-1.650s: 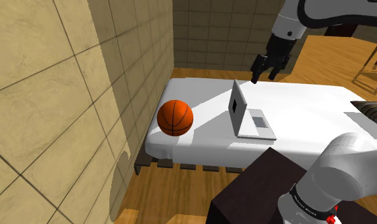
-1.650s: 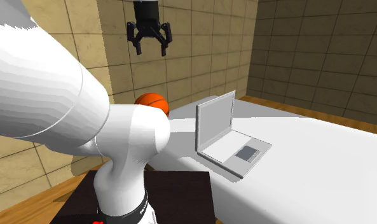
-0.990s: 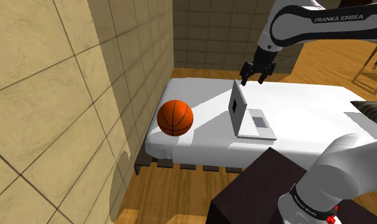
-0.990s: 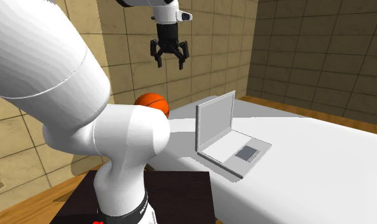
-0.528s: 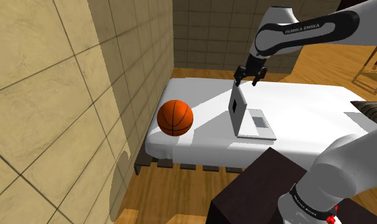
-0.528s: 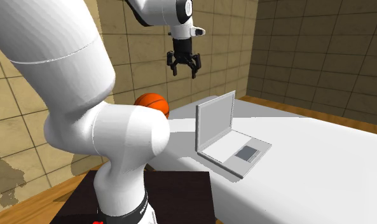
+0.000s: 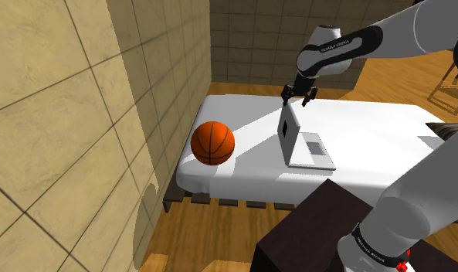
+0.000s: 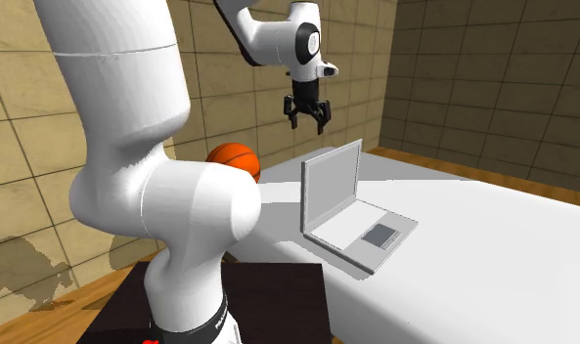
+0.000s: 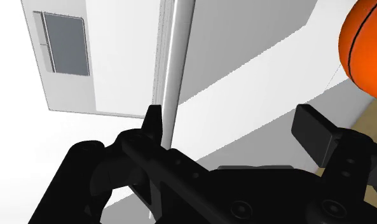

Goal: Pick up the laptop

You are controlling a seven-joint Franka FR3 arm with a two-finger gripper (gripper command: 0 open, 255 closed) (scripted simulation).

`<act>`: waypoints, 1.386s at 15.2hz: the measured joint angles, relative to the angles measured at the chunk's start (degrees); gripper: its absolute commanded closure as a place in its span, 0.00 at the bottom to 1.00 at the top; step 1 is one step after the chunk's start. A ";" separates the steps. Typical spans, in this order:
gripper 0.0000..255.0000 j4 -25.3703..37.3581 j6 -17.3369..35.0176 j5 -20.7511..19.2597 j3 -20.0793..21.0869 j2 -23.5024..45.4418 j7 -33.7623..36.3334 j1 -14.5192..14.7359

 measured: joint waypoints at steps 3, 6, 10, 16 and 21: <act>0.00 3.86 2.52 2.05 -1.41 6.05 -0.67 -0.83; 0.00 7.13 5.49 4.57 -2.46 12.12 -1.47 -1.90; 0.00 12.95 7.51 8.04 -3.17 19.80 -2.09 -3.67; 0.00 13.33 10.99 10.23 -2.85 23.74 -3.39 -4.70; 1.00 12.85 12.59 11.00 -2.58 24.92 -4.04 -5.03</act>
